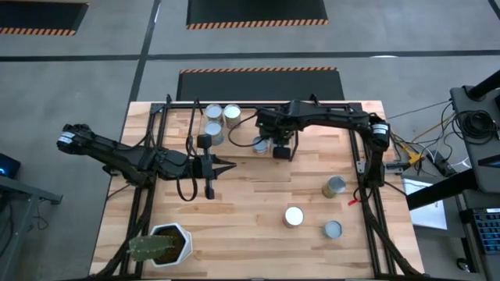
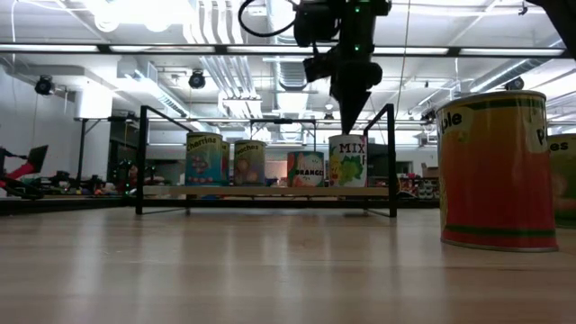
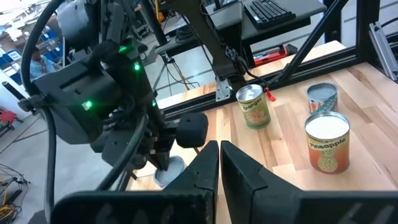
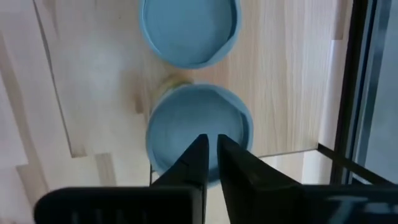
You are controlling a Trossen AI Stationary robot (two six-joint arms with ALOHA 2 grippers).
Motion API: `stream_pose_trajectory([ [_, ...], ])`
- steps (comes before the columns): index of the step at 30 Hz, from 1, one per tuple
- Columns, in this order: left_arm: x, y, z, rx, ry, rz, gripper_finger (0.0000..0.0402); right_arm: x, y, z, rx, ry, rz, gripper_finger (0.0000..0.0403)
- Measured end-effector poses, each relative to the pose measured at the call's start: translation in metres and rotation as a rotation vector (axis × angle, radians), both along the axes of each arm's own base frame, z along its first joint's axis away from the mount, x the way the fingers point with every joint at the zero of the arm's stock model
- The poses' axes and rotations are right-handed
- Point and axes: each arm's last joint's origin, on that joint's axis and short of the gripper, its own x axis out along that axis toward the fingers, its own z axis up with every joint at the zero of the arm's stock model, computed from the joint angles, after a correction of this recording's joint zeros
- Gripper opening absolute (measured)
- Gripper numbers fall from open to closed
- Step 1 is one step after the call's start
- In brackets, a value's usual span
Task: Pick and place cans onto a shelf
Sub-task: Put the canned mixed fruits on the shelf
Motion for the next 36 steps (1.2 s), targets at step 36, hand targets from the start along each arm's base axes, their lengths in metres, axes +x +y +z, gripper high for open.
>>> stream_pose_trajectory([
  [36, 0.0, 0.0, 0.0, 0.0, 0.001, 0.0, 0.0, 0.003, -0.002, -0.023, 0.01, 0.038, -0.061, 0.0009],
])
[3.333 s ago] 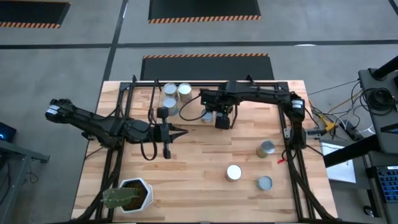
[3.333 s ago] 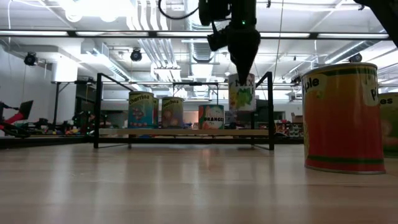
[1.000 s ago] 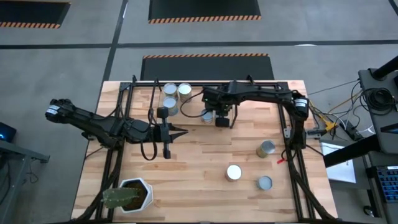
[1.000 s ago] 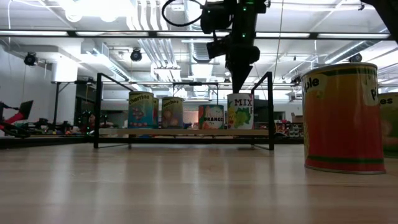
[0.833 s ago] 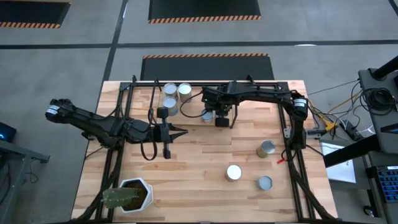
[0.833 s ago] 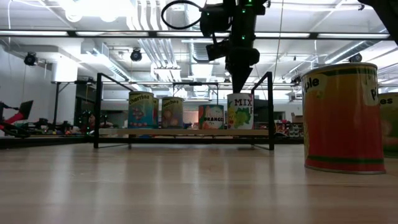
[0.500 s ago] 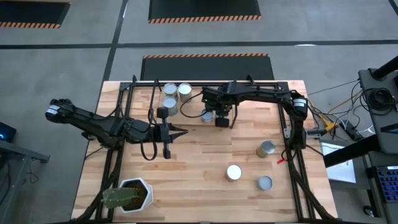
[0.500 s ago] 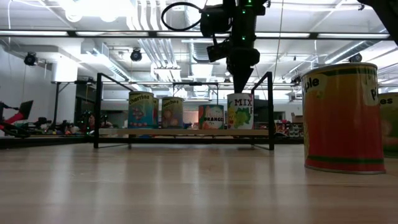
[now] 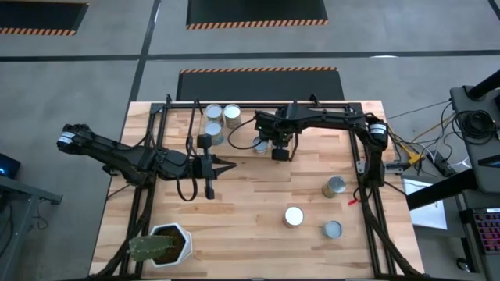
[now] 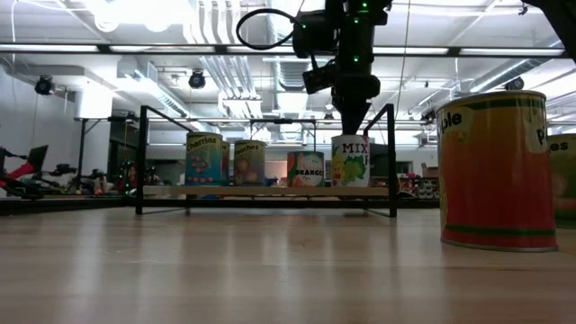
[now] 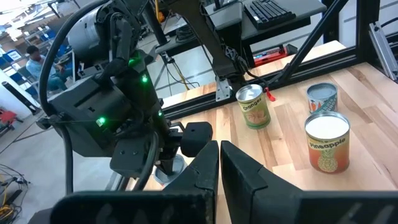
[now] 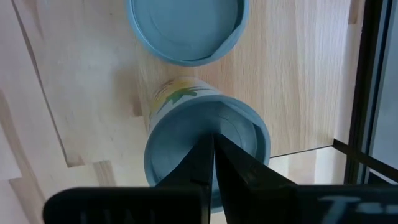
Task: Pick and place cans onto a shelf
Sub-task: Put the canned mixed fruits on the shelf, then put the canned pineapple on the shelf
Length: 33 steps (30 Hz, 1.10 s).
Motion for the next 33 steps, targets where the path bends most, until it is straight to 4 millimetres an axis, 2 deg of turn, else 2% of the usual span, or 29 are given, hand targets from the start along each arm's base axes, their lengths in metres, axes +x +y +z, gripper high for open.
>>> stream_pose_trajectory([
  [13, 0.0, 0.0, 0.0, 0.0, 0.0, 0.0, 0.0, 0.002, -0.001, 0.024, -0.01, -0.064, -0.009, 0.0009],
  [19, 0.0, 0.0, 0.0, 0.0, 0.0, 0.0, 0.0, 0.001, 0.007, 0.047, -0.007, -0.088, -0.041, 0.0009],
  [25, 0.0, 0.0, 0.0, 0.0, 0.003, 0.0, 0.0, -0.008, 0.041, 0.076, -0.008, -0.178, -0.002, 0.0009],
  [28, 0.0, 0.0, 0.0, -0.007, 0.003, 0.002, 0.0, -0.018, 0.066, 0.086, 0.005, -0.235, 0.015, 0.0009],
  [33, 0.0, 0.0, -0.001, -0.006, 0.005, 0.002, 0.0, -0.036, 0.113, 0.09, 0.047, -0.345, 0.056, 0.0009],
])
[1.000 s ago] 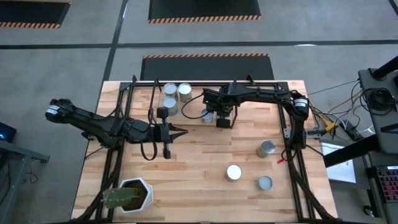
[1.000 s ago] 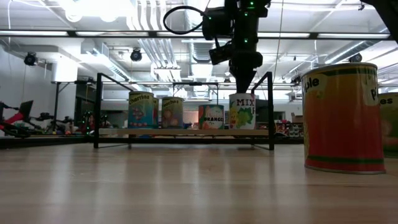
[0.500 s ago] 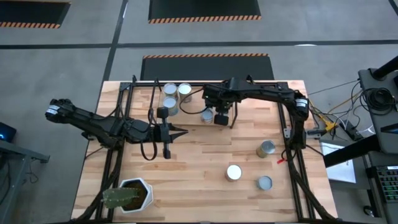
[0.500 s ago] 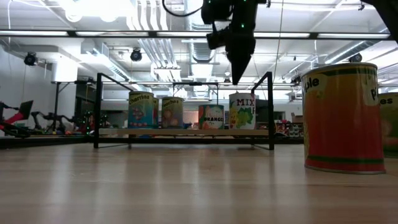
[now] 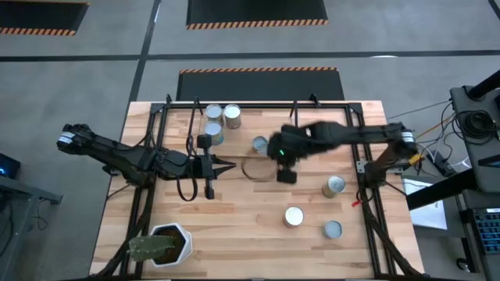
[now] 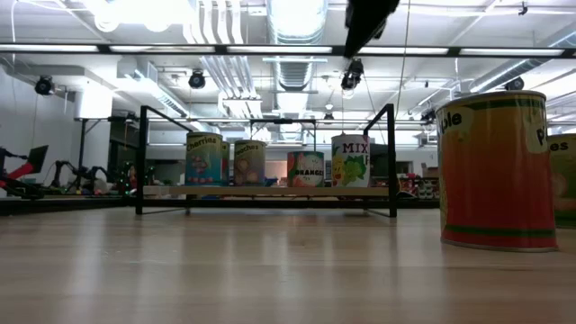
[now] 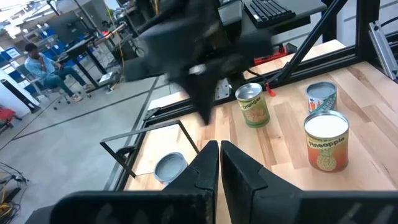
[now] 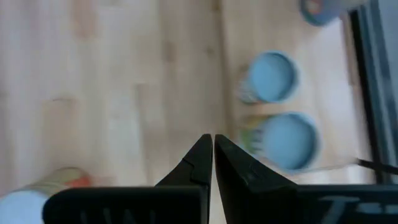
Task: Pick and place cans onto a shelf
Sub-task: Put the canned pineapple on the shelf
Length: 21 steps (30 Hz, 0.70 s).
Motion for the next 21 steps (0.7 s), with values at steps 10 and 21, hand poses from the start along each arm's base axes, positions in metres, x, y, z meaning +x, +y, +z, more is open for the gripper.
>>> stream_pose_trajectory([
  [10, 0.0, 0.0, 0.0, -0.007, -0.001, 0.002, 0.0, -0.039, 0.087, -0.034, 0.058, -0.061, 0.097, 0.0009],
  [21, 0.0, 0.0, 0.001, -0.03, -0.013, 0.007, 0.0, -0.071, 0.145, -0.094, 0.05, -0.059, 0.195, 0.0009],
])
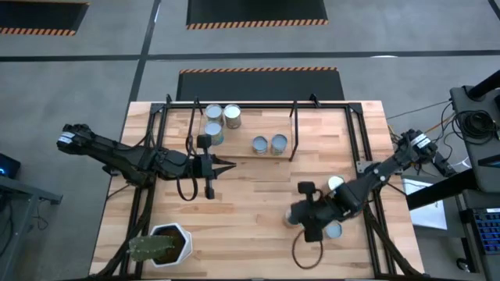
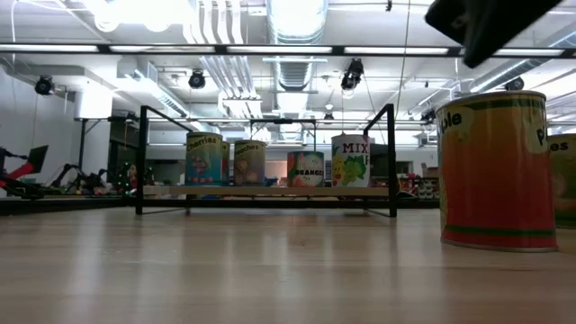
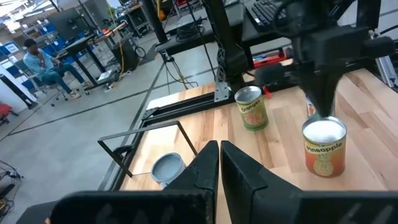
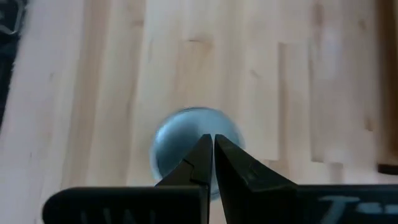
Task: Pick and place cans onto a shelf
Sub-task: Put the canned pineapple on the shelf
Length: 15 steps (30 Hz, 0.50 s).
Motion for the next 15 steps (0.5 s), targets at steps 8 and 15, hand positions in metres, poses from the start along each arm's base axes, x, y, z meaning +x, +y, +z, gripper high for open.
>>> stream_pose_trajectory([
  [8, 0.0, 0.0, 0.0002, -0.031, -0.008, 0.007, 0.0, -0.0032, 0.0058, -0.0064, 0.027, -0.014, -0.026, 0.0018],
  [15, 0.0002, -0.0001, 0.001, -0.056, -0.021, 0.012, 0.0, -0.0036, 0.0056, -0.0068, 0.027, -0.01, -0.028, 0.0113],
])
